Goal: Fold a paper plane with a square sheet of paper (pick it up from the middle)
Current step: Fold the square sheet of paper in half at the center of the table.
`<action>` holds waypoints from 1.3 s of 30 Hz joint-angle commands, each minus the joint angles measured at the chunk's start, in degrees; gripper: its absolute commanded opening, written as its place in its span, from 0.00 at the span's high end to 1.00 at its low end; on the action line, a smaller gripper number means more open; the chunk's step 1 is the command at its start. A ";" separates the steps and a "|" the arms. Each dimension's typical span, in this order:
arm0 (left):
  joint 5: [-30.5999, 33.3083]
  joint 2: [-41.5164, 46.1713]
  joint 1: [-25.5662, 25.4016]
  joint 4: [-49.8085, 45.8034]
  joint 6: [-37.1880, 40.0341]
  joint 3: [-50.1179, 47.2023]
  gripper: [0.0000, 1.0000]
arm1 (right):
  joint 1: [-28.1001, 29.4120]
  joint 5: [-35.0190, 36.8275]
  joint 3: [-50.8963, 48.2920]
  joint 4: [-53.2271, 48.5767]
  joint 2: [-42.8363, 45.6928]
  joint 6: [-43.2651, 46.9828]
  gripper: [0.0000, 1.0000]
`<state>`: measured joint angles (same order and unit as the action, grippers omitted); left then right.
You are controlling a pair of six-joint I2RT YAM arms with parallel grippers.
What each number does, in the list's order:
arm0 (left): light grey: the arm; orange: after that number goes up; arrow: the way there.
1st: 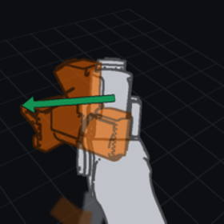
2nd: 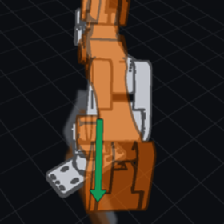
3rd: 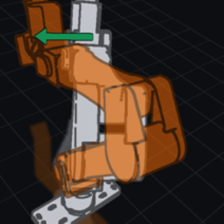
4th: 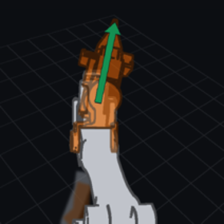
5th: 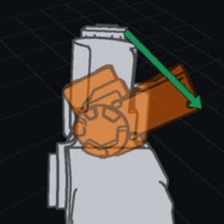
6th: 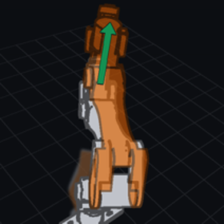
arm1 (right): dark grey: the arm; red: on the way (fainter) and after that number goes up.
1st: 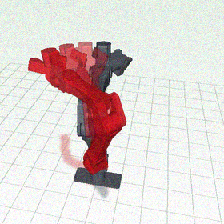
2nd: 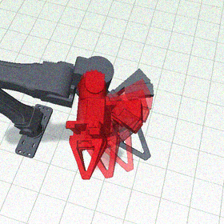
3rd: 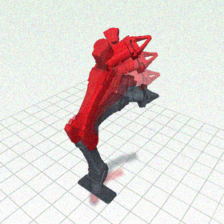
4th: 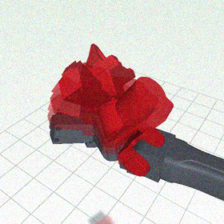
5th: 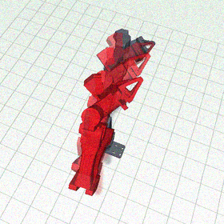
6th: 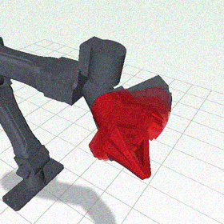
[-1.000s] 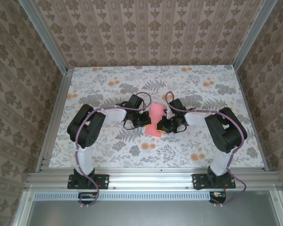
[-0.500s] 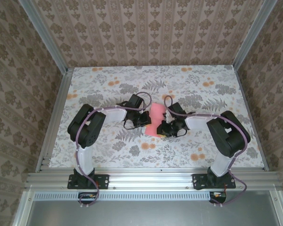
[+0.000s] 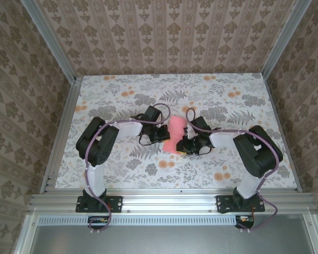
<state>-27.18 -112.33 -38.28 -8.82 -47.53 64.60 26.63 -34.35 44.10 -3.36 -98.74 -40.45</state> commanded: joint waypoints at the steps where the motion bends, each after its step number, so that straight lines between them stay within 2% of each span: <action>1: 6.09 -4.78 -0.74 -7.68 0.50 -2.10 0.96 | -0.07 1.21 -1.54 -2.63 -1.23 1.14 0.84; 10: 6.26 -4.80 -0.73 -8.03 1.29 -1.87 0.96 | -1.63 2.65 3.82 -5.18 5.19 1.38 0.83; 14: 6.24 -4.83 -0.73 -8.10 1.38 -1.69 0.96 | -3.49 5.53 8.42 -2.89 0.81 0.64 0.83; 20: 6.09 -4.91 -0.83 -8.34 1.65 -1.57 0.96 | -5.09 4.89 14.01 -1.15 -7.68 1.24 0.84; 29: 5.91 -5.48 -0.83 -9.61 2.21 -1.73 0.96 | -9.57 5.33 13.07 1.72 -13.19 0.90 0.84; 39: 6.00 -5.96 -0.81 -10.60 2.93 -1.41 0.97 | -9.87 2.95 17.78 2.14 -10.08 -0.68 0.83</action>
<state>-27.14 -112.92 -38.59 -9.89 -46.44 65.69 17.28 -31.94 58.41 -1.48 -109.89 -40.91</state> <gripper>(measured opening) 0.047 0.167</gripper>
